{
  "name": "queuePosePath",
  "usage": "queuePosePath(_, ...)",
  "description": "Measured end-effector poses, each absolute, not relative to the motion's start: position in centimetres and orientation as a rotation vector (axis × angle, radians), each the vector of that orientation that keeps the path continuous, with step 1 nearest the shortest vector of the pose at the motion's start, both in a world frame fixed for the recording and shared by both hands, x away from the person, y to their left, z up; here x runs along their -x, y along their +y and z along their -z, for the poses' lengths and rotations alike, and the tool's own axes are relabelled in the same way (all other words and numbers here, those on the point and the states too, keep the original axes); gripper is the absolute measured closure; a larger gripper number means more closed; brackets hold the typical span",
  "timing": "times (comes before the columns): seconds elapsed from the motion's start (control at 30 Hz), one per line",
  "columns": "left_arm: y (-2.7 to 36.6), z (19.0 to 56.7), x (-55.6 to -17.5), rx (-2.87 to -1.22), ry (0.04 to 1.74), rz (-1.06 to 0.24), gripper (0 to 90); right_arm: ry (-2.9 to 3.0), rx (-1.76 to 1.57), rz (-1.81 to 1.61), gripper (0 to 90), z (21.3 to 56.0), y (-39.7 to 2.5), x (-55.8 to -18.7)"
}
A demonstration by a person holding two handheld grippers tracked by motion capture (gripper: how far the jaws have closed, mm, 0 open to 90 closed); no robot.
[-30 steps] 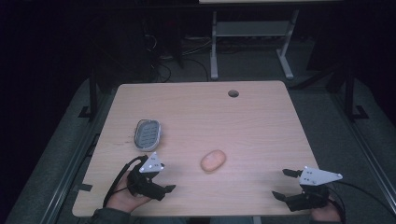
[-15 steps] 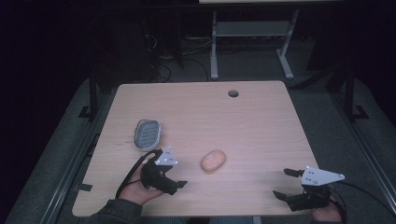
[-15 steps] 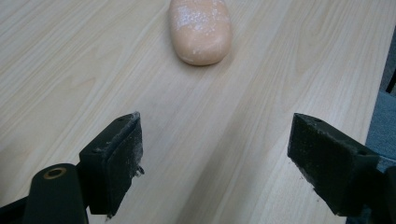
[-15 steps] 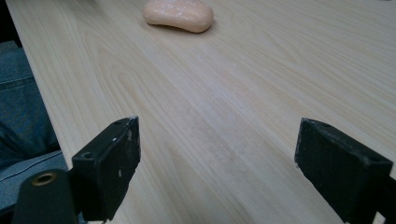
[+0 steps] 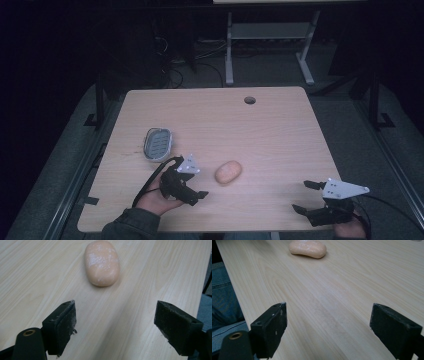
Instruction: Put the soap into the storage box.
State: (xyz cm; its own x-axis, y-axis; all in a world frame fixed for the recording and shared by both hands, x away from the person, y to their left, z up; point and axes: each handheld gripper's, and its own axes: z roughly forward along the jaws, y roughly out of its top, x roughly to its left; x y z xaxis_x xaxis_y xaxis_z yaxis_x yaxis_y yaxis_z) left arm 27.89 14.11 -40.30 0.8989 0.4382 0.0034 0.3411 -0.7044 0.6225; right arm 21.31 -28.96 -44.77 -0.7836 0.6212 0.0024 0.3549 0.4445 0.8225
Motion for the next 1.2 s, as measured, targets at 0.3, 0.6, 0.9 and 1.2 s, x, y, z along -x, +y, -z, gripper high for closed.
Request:
queuePosePath(0.3,12.6,40.1,-28.6,-2.429,0.547,-0.190,17.6,2.398,-0.843,-1.264,13.8,44.7,-29.0,-21.2)
queuePosePath(0.6,10.2,40.5,-29.8,-2.455,0.554,-0.174,18.1,2.395,-0.843,-1.264,13.8,44.7,-29.1,-21.2)
queuePosePath(0.9,7.9,40.6,-31.0,-2.480,0.539,-0.173,18.3,2.394,-0.850,-1.265,13.8,44.7,-29.1,-21.2)
queuePosePath(1.2,6.3,41.3,-32.1,-2.509,0.558,-0.176,19.1,2.390,-0.852,-1.269,13.8,44.6,-29.2,-21.1)
